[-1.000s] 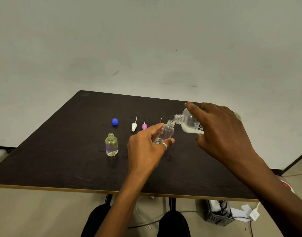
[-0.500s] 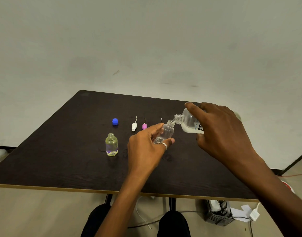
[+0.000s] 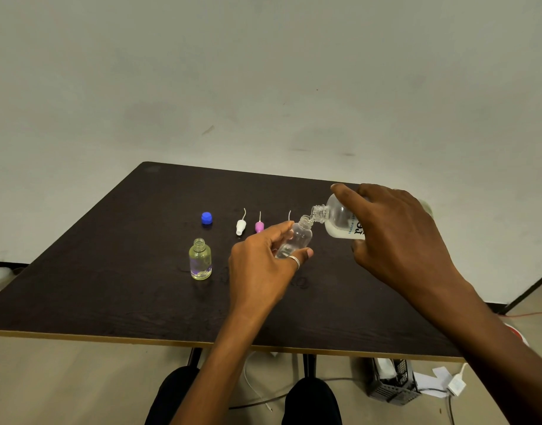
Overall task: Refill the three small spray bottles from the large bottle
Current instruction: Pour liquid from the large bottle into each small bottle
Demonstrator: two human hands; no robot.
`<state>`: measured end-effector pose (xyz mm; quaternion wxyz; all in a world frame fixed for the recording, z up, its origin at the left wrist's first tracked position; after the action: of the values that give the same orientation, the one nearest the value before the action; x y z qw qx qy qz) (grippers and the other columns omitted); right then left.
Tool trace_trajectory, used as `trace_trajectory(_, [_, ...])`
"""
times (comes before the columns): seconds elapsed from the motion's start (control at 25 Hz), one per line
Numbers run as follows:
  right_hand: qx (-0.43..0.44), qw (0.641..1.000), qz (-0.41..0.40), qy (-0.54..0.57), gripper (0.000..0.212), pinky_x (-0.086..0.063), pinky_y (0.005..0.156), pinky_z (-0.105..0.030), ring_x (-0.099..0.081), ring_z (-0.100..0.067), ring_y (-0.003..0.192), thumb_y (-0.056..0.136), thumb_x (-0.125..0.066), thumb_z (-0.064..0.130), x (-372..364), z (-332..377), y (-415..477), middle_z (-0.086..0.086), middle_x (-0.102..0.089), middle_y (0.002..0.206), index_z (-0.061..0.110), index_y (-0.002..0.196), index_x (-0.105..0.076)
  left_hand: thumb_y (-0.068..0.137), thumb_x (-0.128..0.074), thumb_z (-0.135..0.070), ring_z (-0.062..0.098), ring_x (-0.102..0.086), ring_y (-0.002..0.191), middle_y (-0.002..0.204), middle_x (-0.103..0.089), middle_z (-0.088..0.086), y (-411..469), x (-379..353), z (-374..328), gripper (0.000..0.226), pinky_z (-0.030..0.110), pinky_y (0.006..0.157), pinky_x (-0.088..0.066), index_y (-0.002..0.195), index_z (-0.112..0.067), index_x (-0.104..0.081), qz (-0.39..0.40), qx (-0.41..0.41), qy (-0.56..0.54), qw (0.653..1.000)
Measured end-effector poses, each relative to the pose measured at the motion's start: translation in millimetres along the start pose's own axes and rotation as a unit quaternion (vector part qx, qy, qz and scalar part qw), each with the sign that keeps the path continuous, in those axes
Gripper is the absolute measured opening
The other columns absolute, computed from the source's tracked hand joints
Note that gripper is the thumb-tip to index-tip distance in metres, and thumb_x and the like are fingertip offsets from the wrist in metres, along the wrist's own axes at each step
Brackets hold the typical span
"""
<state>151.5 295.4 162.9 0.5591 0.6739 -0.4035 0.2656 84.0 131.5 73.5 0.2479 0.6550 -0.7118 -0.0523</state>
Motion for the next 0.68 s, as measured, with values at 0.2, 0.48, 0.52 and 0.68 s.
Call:
trace_trajectory(0.2, [0.003,1.000,0.002,0.000,0.083,-0.048,0.086,-0.045,-0.061,-0.035,0.100,0.060,-0.075,0.008,-1.1,-0.4,0.4,-0.007,-0.065,0.108,0.025,0.136,-0.049,0.070,-0.088,-0.036,-0.008,-0.066,0.090,0.107,-0.074,-0.013,0.1,-0.7,0.4,0.058,0.011,0.085,-0.053,0.123,-0.028,-0.068,-0.006,0.000,-0.001,1.000])
trace_trajectory(0.48, [0.003,1.000,0.003,0.002,0.081,-0.049,0.087,-0.045,-0.060,-0.034,0.101,0.061,-0.076,0.009,-0.7,0.2,-0.1,-0.007,-0.065,0.109,0.026,0.135,-0.047,0.069,-0.088,-0.036,-0.009,-0.066,0.090,0.106,-0.074,-0.014,-0.9,-0.3,0.0,0.057,0.005,0.081,-0.049,0.122,-0.028,-0.070,-0.007,-0.001,-0.002,1.000])
trace_trajectory(0.52, [0.003,1.000,0.002,0.002,0.081,-0.049,0.087,-0.046,-0.060,-0.034,0.101,0.061,-0.076,0.008,-0.4,0.3,0.0,-0.007,-0.065,0.109,0.025,0.135,-0.048,0.069,-0.088,-0.036,-0.010,-0.065,0.088,0.106,-0.074,-0.013,-1.0,0.0,-0.2,0.057,0.003,0.080,-0.048,0.122,-0.027,-0.070,-0.007,-0.001,-0.001,1.000])
trace_trajectory(0.68, [0.003,1.000,-0.001,-0.002,0.081,-0.048,0.086,-0.044,-0.060,-0.033,0.100,0.061,-0.074,0.008,-0.2,0.9,0.2,-0.007,-0.064,0.107,0.025,0.135,-0.048,0.069,-0.088,-0.036,-0.011,-0.065,0.088,0.106,-0.074,-0.014,-0.4,0.5,-0.4,0.056,0.002,0.080,-0.047,0.122,-0.028,-0.069,-0.008,-0.001,-0.002,1.000])
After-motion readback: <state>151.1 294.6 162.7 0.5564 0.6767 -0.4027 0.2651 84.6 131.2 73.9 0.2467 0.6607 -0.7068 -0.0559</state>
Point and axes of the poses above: each hand's wrist, its own y-axis towards the middle knuckle, its own x-axis out of the back of the hand, z = x × y, the point moved 2 cm from there along y, towards the middle knuckle
